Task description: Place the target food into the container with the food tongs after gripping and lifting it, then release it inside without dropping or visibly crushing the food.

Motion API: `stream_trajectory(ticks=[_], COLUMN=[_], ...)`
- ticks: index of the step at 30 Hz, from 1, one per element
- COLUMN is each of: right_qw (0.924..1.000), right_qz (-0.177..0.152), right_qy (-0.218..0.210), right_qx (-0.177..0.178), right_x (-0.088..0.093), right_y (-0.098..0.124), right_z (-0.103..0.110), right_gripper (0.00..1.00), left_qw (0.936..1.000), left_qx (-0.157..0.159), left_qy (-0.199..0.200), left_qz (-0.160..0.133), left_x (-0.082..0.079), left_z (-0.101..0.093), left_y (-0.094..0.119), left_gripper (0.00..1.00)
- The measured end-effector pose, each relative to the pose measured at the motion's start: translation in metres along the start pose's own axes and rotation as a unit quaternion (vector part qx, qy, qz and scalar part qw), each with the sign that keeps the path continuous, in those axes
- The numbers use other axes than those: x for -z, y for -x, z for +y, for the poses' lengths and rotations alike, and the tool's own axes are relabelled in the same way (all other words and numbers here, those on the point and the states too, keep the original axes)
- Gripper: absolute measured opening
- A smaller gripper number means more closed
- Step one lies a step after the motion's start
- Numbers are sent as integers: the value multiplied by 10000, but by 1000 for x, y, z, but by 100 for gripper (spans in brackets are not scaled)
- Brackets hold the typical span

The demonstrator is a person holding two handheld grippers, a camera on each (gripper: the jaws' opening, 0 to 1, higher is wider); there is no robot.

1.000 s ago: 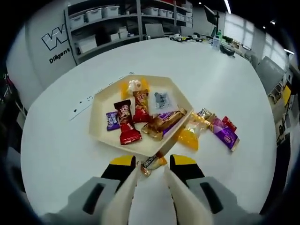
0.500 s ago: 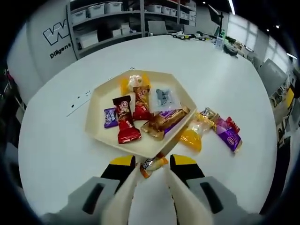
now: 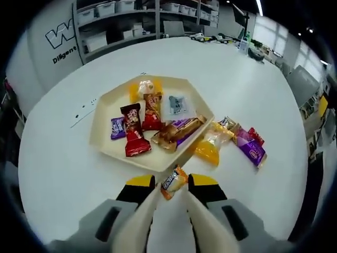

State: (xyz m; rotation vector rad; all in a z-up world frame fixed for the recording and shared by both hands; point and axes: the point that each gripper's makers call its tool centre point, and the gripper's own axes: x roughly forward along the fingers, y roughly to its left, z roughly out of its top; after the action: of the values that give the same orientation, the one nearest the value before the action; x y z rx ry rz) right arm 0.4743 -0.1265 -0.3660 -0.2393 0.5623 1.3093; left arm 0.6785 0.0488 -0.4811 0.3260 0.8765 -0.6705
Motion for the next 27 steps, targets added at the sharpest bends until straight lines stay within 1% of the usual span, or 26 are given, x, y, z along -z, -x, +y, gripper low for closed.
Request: stream_trajectory(ticks=[8, 14, 21, 22, 24, 27], right_qw=[10000, 10000, 9999, 9999, 9999, 9998], right_qz=[6, -16, -29, -28, -29, -40], right_qy=[35, 57, 78, 84, 97, 112], right_qx=[-44, -75, -123, -127, -135, -152], right_x=[0, 0, -3, -4, -4, -5], right_y=[-1, -3, -6, -6, -6, -6], right_z=[2, 1, 2, 2, 1, 0], right_gripper=[47, 47, 47, 47, 47, 47], left_qw=[9999, 9998, 9996, 9995, 9988, 9980], left_qx=[-5, 17, 73, 86, 126, 93], left_qy=[71, 108, 97, 117, 174, 205], left_qz=[-77, -175, -236, -269, -429, -588], left_x=[1, -4, -5, -6, -13, -22], left_z=[-3, 0, 2, 2, 2, 6], left_y=[7, 13, 20, 21, 28, 33], left_gripper=[16, 16, 15, 15, 15, 15])
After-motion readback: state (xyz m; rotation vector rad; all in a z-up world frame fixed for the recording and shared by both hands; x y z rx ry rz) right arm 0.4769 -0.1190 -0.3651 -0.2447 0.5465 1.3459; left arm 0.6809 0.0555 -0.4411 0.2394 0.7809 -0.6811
